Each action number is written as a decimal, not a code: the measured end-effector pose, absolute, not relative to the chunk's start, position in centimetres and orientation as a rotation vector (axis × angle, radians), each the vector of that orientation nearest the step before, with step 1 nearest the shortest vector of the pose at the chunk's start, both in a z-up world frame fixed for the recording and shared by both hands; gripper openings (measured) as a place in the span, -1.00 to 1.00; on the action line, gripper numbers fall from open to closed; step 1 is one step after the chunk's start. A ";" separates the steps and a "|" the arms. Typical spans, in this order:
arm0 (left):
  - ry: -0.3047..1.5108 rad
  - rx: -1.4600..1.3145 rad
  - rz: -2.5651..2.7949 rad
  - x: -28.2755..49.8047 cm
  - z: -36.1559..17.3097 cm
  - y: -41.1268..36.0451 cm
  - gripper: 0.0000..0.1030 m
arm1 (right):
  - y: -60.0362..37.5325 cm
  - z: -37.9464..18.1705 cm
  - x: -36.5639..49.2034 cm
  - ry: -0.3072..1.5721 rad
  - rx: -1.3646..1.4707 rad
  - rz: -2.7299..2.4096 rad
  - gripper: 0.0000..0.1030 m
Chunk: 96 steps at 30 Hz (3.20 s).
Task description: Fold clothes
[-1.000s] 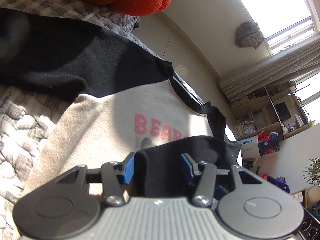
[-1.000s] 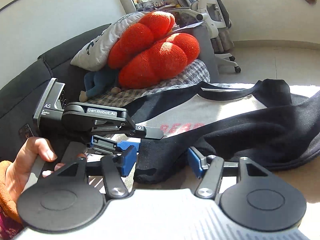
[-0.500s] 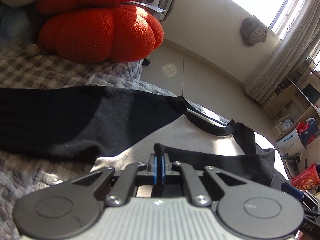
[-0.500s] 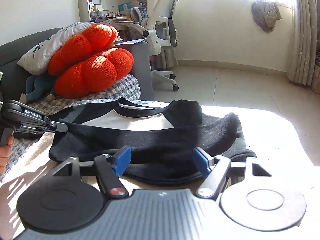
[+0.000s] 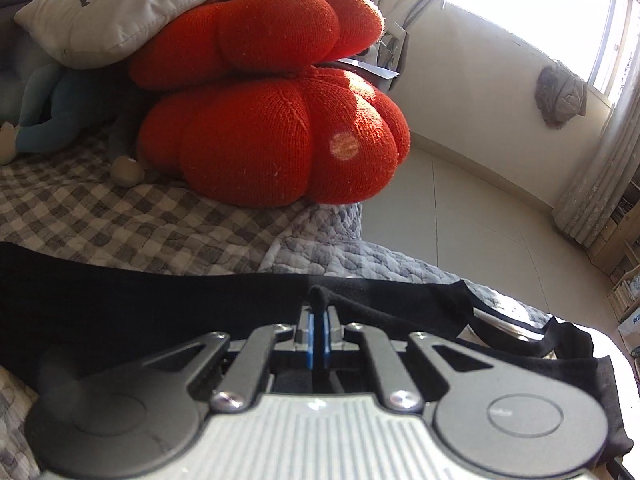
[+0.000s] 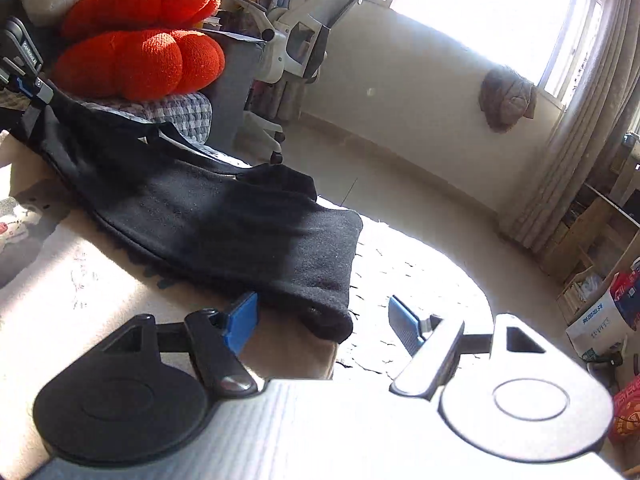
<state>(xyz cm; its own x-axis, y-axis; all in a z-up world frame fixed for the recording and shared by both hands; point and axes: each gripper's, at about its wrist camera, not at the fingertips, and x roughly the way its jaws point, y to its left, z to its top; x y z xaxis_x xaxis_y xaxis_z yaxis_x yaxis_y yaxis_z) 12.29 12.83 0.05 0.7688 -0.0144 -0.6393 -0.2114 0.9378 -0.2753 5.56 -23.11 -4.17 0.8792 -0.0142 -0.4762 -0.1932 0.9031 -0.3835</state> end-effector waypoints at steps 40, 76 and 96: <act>0.770 -0.502 -0.153 9.3 -1.0 15.8 -0.50 | -23.7 -2.2 4.8 0.613 -0.518 0.214 -0.02; 0.699 -0.455 0.243 5.3 0.6 20.8 -0.10 | -22.7 0.0 7.0 0.621 -0.068 0.274 0.07; 0.630 -0.704 0.647 2.9 -3.7 31.3 0.06 | -15.8 1.9 6.8 0.603 -0.028 0.386 0.20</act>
<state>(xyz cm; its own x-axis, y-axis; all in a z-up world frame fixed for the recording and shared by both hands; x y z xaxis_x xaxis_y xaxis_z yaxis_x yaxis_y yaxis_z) 2.94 31.31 -3.68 0.6349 0.3157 -0.7052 -0.7131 0.5908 -0.3775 6.76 -15.80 1.88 0.7545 0.3461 -0.5576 -0.3624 0.9281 0.0858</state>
